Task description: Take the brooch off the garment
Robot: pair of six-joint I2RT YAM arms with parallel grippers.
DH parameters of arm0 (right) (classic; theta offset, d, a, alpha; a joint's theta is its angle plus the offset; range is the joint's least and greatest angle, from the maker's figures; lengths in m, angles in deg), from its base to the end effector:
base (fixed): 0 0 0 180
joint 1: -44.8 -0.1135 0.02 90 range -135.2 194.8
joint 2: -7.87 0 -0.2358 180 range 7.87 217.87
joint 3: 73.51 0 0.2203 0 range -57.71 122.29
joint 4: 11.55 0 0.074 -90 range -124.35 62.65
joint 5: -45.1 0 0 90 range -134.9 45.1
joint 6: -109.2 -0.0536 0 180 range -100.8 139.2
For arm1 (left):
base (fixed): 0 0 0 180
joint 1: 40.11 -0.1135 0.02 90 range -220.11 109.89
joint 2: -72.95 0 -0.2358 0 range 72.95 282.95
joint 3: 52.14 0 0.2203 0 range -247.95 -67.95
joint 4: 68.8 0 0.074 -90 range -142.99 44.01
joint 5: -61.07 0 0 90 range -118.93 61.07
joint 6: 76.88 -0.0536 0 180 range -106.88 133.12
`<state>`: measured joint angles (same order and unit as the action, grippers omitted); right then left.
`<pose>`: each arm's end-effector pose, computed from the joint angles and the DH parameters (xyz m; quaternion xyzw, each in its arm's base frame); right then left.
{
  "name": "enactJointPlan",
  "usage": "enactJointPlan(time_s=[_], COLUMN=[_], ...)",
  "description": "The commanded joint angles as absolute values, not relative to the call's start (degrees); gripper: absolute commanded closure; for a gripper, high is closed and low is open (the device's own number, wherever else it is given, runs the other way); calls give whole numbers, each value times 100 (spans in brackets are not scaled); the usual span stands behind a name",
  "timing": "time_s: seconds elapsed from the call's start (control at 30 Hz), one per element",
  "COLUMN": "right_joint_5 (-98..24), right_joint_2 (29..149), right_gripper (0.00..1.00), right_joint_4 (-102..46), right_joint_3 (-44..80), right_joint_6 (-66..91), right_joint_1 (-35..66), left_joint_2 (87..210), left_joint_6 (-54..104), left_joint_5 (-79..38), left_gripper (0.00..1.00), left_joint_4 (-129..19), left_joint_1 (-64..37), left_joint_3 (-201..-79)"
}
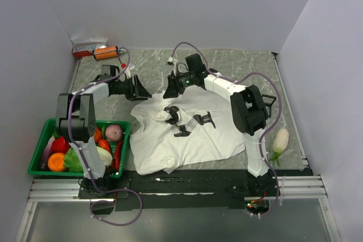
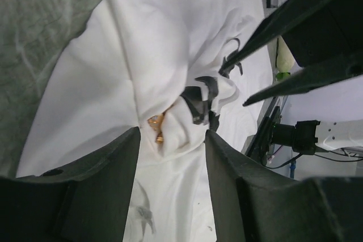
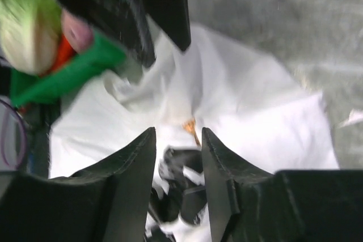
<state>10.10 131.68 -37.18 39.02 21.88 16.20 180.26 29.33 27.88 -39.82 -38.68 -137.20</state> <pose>0.3750 0.2544 0.2034 -0.4126 0.7085 0.4915 0.2937 0.3575 -0.0538 0.1746 0.0499 0.8432 -0.4882 0.2197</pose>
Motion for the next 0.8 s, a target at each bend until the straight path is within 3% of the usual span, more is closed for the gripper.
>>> enactJointPlan(time_s=[0.0,0.2,0.23,0.27,0.33,0.47,0.6,0.7,0.77], right_joint_5=[486,-481,-648,-867,-1149,-1562,-1783,-1748,-1486], right_joint_2=[13206,13047,13047,13030,12821,12371,12485,12371,12152], right_gripper=[53,48,53,72,86,94,96,90,74], right_joint_4=[-5318,-6391,-6470,-6575,-6541,-6803,-7707,-7614,-7578], right_joint_3=[4144,3740,3704,3643,3503,3063,3238,2993,3009], right_joint_6=[3843,4784,4829,4864,4795,5023,4909,4821,4795], right_joint_1=[1395,1140,1122,1113,1122,1122,1192,1262,1333], left_joint_2=[18430,18923,19028,19064,19073,18915,18599,18379,18186], left_joint_6=[3121,3027,3009,3008,2982,2806,2938,2894,2842], left_joint_5=[2820,2530,2416,2198,1942,679,438,586,954], left_gripper=[45,45,45,45,45,44,45,44,44], left_joint_4=[-3945,-3517,-3454,-3401,-3322,-2988,-3075,-3040,-3075], left_joint_1=[-3853,-3844,-3844,-3844,-3853,-3931,-4274,-4415,-4424], left_joint_3=[-13861,-14063,-14125,-14143,-14160,-14178,-13880,-13826,-13861])
